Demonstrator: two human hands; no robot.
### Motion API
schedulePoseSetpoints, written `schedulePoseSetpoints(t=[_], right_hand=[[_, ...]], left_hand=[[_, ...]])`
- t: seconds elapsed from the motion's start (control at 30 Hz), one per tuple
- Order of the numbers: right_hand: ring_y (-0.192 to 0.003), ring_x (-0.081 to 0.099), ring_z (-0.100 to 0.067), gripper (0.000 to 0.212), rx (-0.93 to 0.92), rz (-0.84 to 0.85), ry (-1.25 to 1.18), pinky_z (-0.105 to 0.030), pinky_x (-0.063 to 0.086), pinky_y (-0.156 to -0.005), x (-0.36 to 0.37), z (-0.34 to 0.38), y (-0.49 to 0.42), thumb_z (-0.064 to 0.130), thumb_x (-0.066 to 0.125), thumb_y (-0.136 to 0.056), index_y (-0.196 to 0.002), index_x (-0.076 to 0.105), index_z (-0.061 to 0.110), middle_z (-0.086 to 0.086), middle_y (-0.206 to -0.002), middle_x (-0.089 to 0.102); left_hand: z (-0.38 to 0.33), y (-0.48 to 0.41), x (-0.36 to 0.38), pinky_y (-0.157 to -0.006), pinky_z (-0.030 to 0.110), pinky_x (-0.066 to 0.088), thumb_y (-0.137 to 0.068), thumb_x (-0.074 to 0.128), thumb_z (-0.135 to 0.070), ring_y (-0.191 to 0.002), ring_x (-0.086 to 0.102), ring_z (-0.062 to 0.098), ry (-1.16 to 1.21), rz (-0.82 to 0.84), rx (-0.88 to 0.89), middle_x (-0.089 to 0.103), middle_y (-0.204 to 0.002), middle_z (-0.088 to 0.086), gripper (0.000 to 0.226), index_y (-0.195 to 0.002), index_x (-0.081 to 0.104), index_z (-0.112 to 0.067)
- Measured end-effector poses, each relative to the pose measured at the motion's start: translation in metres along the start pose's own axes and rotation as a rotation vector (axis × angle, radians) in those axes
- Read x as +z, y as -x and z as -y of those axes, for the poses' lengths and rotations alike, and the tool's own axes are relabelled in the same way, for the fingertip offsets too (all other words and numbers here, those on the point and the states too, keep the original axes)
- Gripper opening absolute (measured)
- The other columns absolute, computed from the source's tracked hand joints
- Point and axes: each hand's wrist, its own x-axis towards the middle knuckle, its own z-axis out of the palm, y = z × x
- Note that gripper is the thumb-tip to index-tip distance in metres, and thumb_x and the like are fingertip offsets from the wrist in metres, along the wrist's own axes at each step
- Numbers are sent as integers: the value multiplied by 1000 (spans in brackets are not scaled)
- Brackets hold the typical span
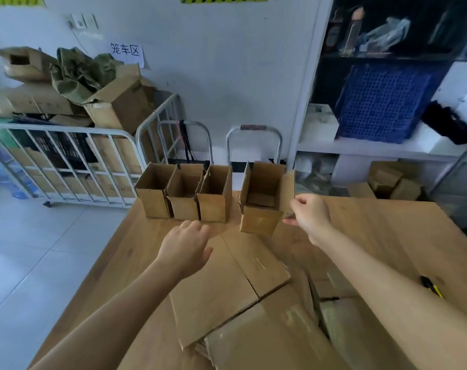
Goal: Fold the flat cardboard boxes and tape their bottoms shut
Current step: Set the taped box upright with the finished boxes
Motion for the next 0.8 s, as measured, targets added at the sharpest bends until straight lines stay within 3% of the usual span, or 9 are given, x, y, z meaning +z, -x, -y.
schedulePoseSetpoints(t=[0.07, 0.13, 0.2, 0.3, 0.43, 0.57, 0.67, 0.8], right_hand=[[-66, 62, -27, 27, -9, -14, 38, -35, 61, -64, 18, 1, -29, 5, 48, -98, -73, 55, -2, -8, -69, 45], [-61, 59, -20, 26, -13, -30, 78, -35, 61, -65, 36, -3, -57, 5, 47, -99, -78, 58, -6, -7, -68, 47], [-61, 58, -19, 26, -7, -48, 85, -35, 61, -64, 52, -6, -80, 5, 46, -99, -77, 55, -7, -8, -68, 45], [-61, 56, -20, 29, 33, -35, 50, -40, 62, -68, 75, -11, -105, 3, 45, -99, -69, 47, 5, -6, -68, 39], [-75, 62, -26, 31, 117, 33, 18, -35, 61, -62, 98, -22, -123, 3, 47, -98, -68, 49, 6, -6, -84, 46], [-79, 64, -27, 17, 137, 32, 0, -37, 62, -65, 111, -28, -132, 5, 48, -99, -86, 59, 3, -12, -100, 52], [-86, 66, -32, 20, 131, 37, -19, -33, 61, -62, 111, -25, -126, 14, 49, -100, -90, 60, 0, -13, -95, 56], [-86, 69, -27, 20, 170, 52, -31, -40, 61, -76, 94, -30, -96, 29, 46, -102, -105, 56, 12, -10, -95, 64]], left_hand=[[13, -13, 13, -96, 27, 47, -94, 48, -50, -116, 50, 14, -7, 16, 29, 54, -126, -5, 43, -129, 49, -24], [24, -23, 27, -97, 27, 46, -95, 48, -49, -118, 50, 14, -2, 11, 52, 53, -127, -6, 42, -129, 48, -24], [34, -29, 39, -96, 27, 46, -95, 47, -48, -117, 50, 14, 12, 2, 62, 53, -126, -5, 40, -127, 49, -24], [45, -35, 54, -92, 28, 47, -94, 48, -47, -111, 52, 16, 30, 3, 70, 55, -120, -5, 38, -123, 51, -23], [54, -35, 69, -84, 30, 51, -91, 54, -45, -101, 57, 19, 49, 6, 75, 60, -108, -3, 35, -115, 57, -20], [57, -33, 77, -83, 31, 50, -89, 56, -43, -97, 59, 19, 44, 13, 92, 59, -101, -3, 29, -106, 58, -20], [60, -28, 80, -91, 28, 46, -94, 48, -43, -106, 53, 17, 57, 25, 81, 55, -111, -5, 31, -116, 52, -22], [56, -19, 75, -92, 26, 44, -96, 45, -42, -109, 51, 15, 80, 57, 34, 53, -117, -6, 32, -122, 49, -23]])
